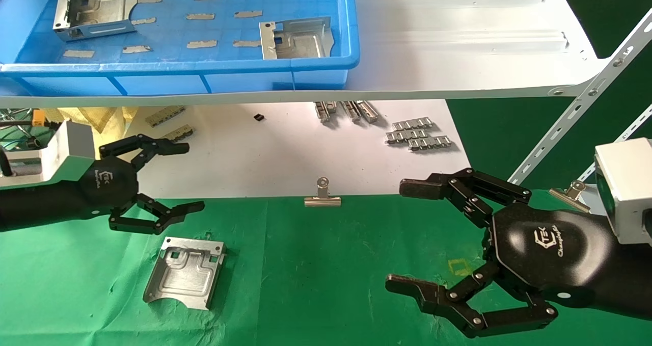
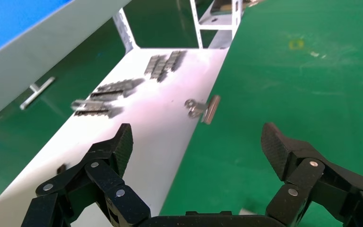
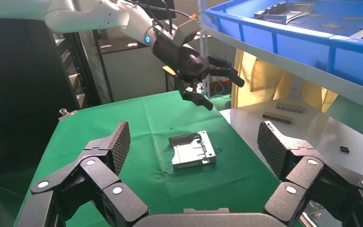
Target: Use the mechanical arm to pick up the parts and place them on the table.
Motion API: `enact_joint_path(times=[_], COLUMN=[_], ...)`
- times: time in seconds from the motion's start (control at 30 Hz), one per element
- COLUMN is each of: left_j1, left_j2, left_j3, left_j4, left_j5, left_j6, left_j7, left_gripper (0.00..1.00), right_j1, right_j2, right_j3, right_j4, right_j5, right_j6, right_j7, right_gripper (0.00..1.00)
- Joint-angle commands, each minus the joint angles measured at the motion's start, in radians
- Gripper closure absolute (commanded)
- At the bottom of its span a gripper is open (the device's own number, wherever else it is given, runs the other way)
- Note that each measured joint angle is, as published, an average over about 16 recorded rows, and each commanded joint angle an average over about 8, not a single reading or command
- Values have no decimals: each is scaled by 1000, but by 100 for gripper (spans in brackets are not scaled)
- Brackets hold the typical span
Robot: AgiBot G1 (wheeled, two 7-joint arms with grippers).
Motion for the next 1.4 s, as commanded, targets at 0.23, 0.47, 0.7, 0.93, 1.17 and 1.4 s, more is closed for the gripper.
enact_joint_path(times=[0.23, 0.47, 0.7, 0.93, 1.17, 1.4], left_j1=[75, 145, 215, 285, 355, 426], left_j2=[-26, -49, -73, -97, -121, -145], left_j3=[-69, -133, -198, -262, -326, -391], left_j4=[-138, -267, -397, -526, -655, -785], left_j5=[-23, -45, -66, -88, -109, -131], left_j6=[-13, -26, -38, -51, -63, -76], left_j7=[-95, -184, -273, -361, -450, -539], left_gripper=[0, 0, 0, 0, 0, 0], right_j1=[0, 0, 0, 0, 0, 0], right_j2=[0, 0, 0, 0, 0, 0], right_j3=[0, 0, 0, 0, 0, 0], right_j4=[0, 0, 0, 0, 0, 0], right_j5=[0, 0, 0, 0, 0, 0], right_j6=[0, 0, 0, 0, 0, 0], right_j7=[0, 0, 0, 0, 0, 0], right_gripper=[0, 0, 0, 0, 0, 0])
